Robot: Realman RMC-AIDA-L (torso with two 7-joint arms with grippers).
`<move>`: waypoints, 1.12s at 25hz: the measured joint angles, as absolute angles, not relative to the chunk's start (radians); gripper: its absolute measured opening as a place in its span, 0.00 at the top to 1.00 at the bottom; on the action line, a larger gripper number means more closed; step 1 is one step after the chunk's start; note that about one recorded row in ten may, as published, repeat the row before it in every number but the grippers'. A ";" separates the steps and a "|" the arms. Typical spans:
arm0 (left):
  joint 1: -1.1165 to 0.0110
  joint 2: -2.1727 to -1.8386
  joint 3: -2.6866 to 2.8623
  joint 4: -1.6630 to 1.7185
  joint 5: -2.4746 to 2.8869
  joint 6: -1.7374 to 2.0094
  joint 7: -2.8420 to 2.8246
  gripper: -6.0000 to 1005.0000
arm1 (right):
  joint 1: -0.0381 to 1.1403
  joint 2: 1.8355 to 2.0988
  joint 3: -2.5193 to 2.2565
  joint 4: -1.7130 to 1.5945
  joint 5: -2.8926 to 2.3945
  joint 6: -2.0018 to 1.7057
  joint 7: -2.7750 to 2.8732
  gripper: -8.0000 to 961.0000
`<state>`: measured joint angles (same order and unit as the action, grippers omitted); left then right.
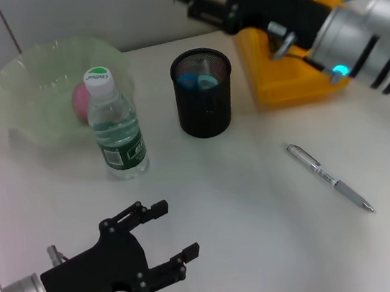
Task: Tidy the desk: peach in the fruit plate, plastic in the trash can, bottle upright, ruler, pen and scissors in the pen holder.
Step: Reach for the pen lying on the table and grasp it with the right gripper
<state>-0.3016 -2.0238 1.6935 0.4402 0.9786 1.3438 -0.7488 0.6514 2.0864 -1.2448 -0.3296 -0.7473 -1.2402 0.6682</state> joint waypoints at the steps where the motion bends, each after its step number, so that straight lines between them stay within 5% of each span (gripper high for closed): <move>1: -0.299 -2.023 1.694 0.440 0.979 1.344 -0.749 0.20 | 0.631 2.083 -1.247 -0.370 -0.753 -1.239 0.718 0.21; 10: -0.293 -2.021 1.694 0.440 0.979 1.346 -0.749 0.21 | 0.423 2.082 -1.173 -1.024 -1.319 -1.080 1.494 0.20; 20: -0.294 -2.019 1.694 0.440 0.979 1.341 -0.749 0.21 | 0.472 2.079 -1.067 -1.524 -2.237 -1.403 2.442 0.20; 28: -0.303 -2.018 1.694 0.440 0.979 1.339 -0.750 0.21 | 0.540 2.073 -1.034 -1.543 -2.427 -1.628 2.546 0.20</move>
<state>-0.3026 -2.0179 1.6935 0.4402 0.9787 1.3394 -0.7496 0.5398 2.0734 -1.0345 -1.5432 -2.4271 -1.6277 2.5462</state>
